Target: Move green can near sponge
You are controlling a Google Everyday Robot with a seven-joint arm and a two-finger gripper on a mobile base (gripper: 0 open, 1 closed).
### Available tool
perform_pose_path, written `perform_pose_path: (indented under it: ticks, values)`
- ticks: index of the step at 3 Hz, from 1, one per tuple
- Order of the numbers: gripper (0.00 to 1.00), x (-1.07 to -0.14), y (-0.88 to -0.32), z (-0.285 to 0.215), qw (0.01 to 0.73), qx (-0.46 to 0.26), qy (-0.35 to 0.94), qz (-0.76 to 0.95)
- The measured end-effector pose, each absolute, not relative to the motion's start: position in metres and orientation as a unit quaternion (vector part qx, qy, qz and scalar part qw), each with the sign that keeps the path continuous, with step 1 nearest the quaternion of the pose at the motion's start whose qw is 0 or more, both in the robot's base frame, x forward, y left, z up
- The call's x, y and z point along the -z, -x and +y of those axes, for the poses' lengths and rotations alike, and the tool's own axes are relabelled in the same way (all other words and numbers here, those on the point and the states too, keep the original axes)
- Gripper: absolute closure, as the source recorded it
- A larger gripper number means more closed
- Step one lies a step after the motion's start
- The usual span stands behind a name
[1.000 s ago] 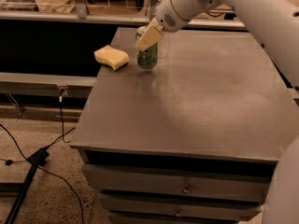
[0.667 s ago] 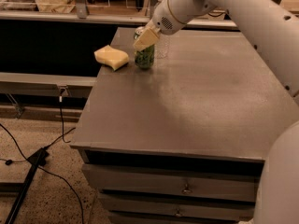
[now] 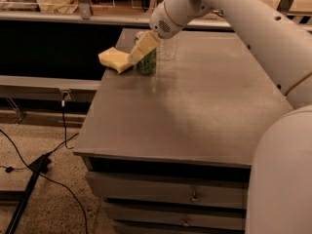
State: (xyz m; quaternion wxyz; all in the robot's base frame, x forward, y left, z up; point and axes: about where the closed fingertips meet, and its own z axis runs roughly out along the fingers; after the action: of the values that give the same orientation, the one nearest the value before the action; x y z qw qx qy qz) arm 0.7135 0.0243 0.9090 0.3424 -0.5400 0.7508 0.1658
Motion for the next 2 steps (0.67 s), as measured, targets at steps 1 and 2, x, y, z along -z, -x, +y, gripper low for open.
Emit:
perform_pose_path:
  ticks: [1, 2]
  values:
    - [0.00, -0.909, -0.713, 0.025, 0.341, -0.166, 0.541, 0.751]
    - [0.00, -0.939, -0.662, 0.002, 0.378, -0.155, 0.556, 0.724]
